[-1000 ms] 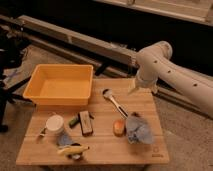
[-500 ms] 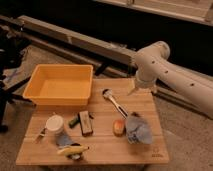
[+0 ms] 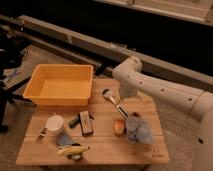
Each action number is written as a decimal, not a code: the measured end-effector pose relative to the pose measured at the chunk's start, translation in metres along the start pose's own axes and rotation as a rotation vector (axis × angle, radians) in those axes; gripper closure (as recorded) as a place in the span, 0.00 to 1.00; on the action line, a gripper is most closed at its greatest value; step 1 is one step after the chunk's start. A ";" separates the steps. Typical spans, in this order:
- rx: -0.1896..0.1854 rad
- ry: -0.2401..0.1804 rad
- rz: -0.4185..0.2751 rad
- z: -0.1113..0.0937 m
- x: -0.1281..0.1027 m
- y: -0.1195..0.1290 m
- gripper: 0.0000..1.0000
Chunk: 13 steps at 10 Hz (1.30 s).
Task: Wipe table surface with brush
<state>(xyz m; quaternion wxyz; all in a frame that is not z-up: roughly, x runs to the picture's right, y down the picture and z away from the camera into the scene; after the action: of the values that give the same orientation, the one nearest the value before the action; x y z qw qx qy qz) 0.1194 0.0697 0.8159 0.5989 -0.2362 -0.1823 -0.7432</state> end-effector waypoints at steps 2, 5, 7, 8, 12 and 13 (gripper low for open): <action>-0.022 -0.021 -0.017 0.035 0.009 -0.017 0.20; 0.003 -0.045 -0.019 0.054 0.025 -0.023 0.20; 0.062 -0.077 -0.039 0.077 0.030 -0.035 0.20; 0.064 -0.082 -0.057 0.082 0.028 -0.041 0.20; 0.062 -0.089 -0.082 0.097 0.028 -0.049 0.41; 0.062 -0.090 -0.081 0.098 0.029 -0.049 0.51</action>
<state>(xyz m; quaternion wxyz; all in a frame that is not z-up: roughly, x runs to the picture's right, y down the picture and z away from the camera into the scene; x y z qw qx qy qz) 0.0799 0.1116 0.9134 0.5664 -0.2432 -0.2416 -0.7495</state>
